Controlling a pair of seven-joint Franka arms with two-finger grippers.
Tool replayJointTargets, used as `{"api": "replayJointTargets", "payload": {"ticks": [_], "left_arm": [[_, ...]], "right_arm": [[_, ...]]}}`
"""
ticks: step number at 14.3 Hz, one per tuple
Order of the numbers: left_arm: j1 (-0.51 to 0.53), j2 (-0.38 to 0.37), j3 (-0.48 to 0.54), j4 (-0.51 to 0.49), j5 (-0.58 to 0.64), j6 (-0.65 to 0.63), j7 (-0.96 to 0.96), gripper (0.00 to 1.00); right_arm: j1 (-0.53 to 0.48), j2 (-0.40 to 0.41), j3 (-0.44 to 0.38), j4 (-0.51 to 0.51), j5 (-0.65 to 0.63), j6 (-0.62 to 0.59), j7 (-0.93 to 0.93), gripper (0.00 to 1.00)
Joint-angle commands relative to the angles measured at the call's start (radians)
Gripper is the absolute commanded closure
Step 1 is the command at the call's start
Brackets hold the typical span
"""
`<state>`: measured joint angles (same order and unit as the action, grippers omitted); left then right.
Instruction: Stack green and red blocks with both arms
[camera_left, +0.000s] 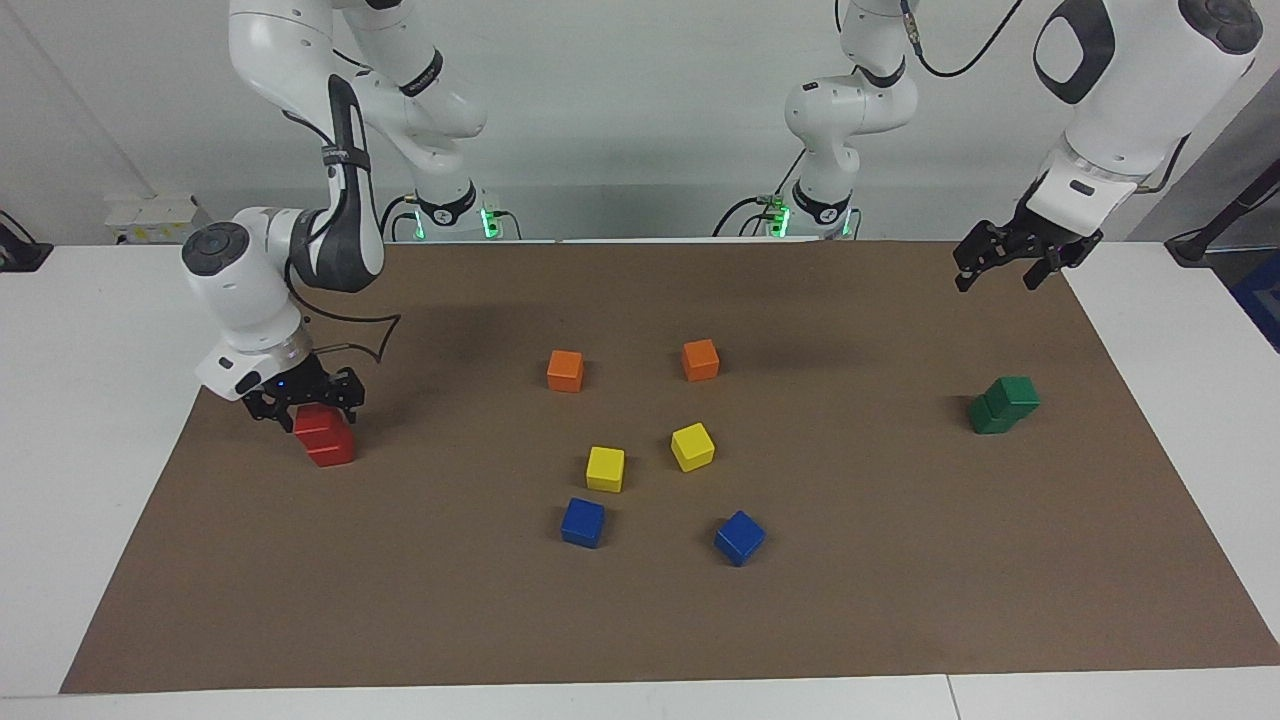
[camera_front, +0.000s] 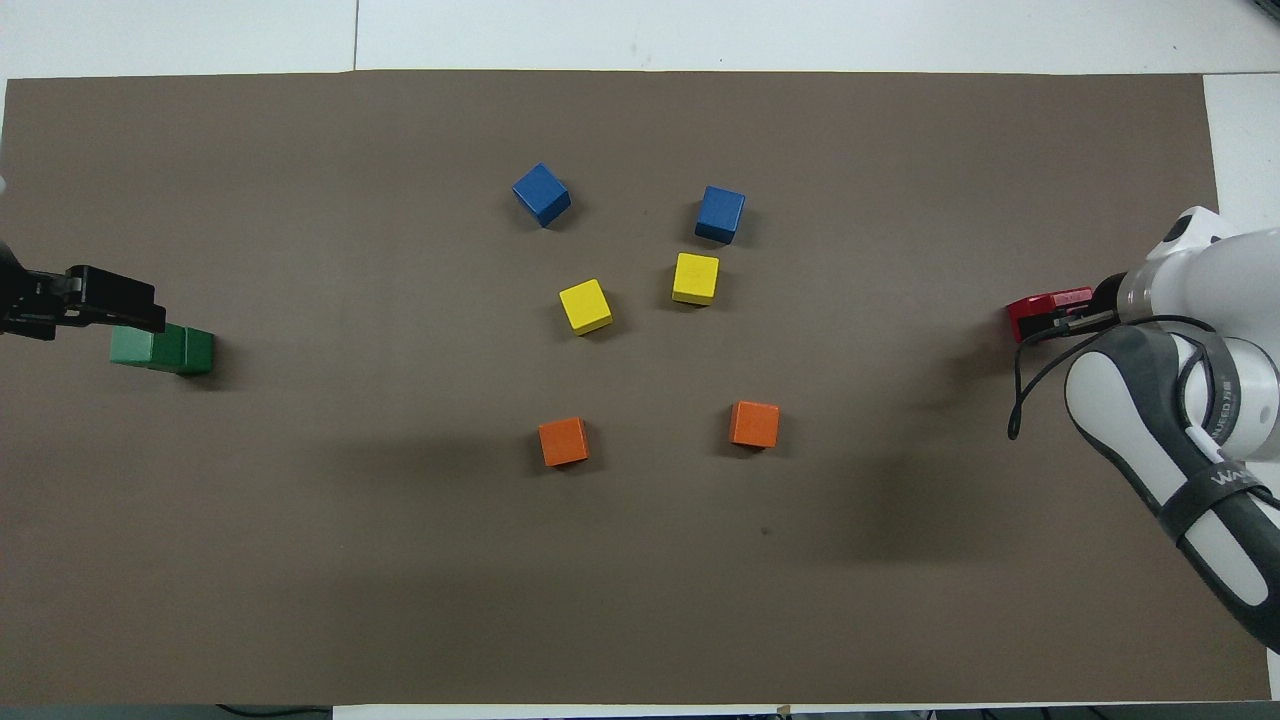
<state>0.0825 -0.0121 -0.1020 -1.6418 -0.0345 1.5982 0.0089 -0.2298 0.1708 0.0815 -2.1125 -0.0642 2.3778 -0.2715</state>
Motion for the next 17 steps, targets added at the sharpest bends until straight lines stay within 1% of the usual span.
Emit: {"api": "replayJointTargets", "payload": {"ticks": [1,4,6,8,10,13,15,17], "left_arm": [[-0.026,-0.015,0.021,-0.009,0.004,0.014,0.002,0.0],[-0.026,-0.012,0.021,-0.004,0.021,0.017,0.013,0.0],[-0.026,-0.012,0.021,-0.004,0.025,0.017,0.016,0.0],[-0.024,-0.012,0.021,-0.004,0.025,0.019,0.014,0.0],[-0.024,-0.014,0.021,-0.003,0.024,0.02,0.014,0.0],[-0.024,-0.017,0.021,-0.006,0.022,0.028,0.013,0.0],[-0.026,-0.019,0.021,-0.006,0.022,0.046,0.01,0.0],[-0.026,-0.034,0.021,-0.01,0.022,0.052,0.011,0.0]], "right_arm": [[-0.005,-0.001,0.009,0.029,0.004,-0.003,0.028,0.0],[0.015,-0.002,0.011,0.095,0.006,-0.099,0.037,0.0],[0.023,-0.011,0.012,0.133,0.006,-0.158,0.063,0.0],[0.04,-0.03,0.015,0.164,0.006,-0.242,0.095,0.0],[0.058,-0.08,0.027,0.166,0.009,-0.296,0.15,0.0],[0.098,-0.195,0.032,0.166,0.04,-0.431,0.189,0.0],[0.102,-0.267,0.035,0.166,0.041,-0.517,0.19,0.0],[0.101,-0.324,0.055,0.172,0.043,-0.603,0.189,0.0]]}}
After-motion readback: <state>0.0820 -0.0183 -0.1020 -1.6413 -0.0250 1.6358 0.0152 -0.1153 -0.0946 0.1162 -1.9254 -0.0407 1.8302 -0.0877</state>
